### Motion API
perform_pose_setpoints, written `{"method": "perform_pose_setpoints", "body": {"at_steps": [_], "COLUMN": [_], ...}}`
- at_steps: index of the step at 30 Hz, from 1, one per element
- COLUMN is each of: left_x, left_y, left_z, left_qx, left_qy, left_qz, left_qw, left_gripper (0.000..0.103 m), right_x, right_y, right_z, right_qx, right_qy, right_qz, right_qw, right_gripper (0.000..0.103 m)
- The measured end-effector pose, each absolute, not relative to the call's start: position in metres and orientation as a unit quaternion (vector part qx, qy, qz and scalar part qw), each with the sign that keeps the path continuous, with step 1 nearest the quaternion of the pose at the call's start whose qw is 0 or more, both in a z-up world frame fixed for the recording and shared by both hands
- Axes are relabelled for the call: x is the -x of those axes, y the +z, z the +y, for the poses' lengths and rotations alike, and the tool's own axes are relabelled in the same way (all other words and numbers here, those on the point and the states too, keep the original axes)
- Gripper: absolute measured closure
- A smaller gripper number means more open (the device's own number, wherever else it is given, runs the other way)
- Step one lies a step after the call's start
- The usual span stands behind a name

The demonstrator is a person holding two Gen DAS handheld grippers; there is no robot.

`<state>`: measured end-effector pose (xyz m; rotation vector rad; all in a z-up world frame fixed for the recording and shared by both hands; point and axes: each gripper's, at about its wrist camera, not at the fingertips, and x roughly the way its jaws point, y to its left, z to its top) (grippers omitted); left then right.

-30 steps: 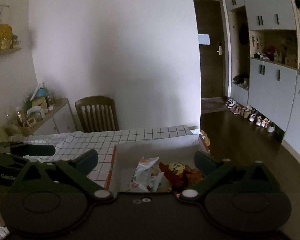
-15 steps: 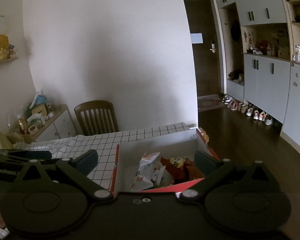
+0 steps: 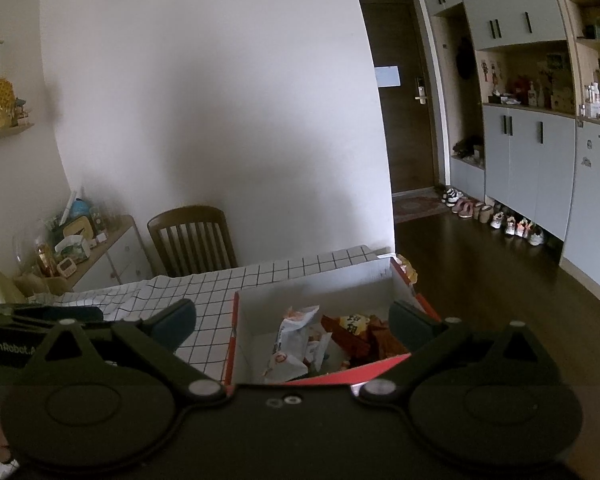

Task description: Organize snacks

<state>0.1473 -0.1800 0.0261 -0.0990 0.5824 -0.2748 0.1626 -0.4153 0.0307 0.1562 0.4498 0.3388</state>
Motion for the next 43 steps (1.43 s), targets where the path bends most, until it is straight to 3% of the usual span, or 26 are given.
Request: {"method": "perform_pose_setpoints", "body": {"at_steps": [43], "left_x": [-0.157], "left_y": [0.022], "left_z": [-0.183], "left_qx": [0.051], "left_qy": [-0.101], "left_qz": [0.298], "left_qw": [0.948], "left_gripper": [0.001], "right_x": [-0.164], "right_y": [0.016], "right_z": [-0.415], "right_qx": [-0.088], "right_qy": [0.148], "right_qz": [0.244], "right_qw": [0.954], "right_gripper": [0.000]}}
